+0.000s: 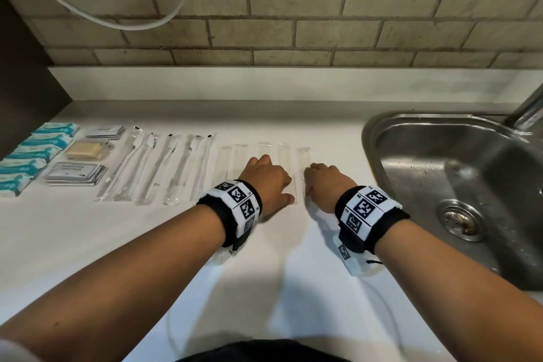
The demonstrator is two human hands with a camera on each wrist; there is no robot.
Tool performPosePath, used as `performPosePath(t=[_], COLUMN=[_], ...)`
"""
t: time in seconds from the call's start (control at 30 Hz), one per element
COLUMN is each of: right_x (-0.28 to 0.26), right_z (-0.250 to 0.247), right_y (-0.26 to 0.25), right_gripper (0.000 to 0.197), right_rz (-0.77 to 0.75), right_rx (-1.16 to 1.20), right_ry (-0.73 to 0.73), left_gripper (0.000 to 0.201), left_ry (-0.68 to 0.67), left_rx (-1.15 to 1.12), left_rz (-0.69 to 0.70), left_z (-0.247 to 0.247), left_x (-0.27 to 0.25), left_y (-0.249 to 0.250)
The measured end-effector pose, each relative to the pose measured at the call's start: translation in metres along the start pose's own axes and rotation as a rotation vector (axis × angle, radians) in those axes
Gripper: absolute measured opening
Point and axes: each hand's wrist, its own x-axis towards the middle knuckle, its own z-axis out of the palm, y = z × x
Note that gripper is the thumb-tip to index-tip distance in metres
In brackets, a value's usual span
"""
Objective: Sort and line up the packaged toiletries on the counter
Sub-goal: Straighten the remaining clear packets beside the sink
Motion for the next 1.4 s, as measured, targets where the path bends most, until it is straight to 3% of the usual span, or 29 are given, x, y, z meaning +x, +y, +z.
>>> performPosePath(t=[0.37, 0.57, 0.67, 0.8, 1.4], right_x=[-0.001, -0.002, -0.001, 0.002, 0.013], right_z=[-0.002, -0.005, 0.0, 0.007, 0.012], right_y=[-0.002, -0.013, -0.026, -0.037, -0.036], right_gripper=[0.043, 0.048, 0.054, 0.057, 0.051], right_rz=[0.012, -0.088, -0.153, -0.112, -0.097], right_rx=[-0.011, -0.002, -0.07, -0.102, -0.097], right_ry=[-0.015, 0.085, 0.089, 0.034, -0.007], left_gripper=[0.034, 0.023, 0.028, 0.03, 0.035], left_ry=[-0.022, 0.08, 0.008, -0.072, -0.052], left_rx=[0.029, -0.018, 0.042, 0.074, 0.086], left_rz=[0.009, -0.016, -0.054, -0.083, -0.075], left_z=[-0.003, -0.005, -0.002, 0.002, 0.001], left_x=[-0.001, -0.009, -0.014, -0.021, -0.02], left_y=[-0.001, -0.013, -0.024, -0.028, -0.031])
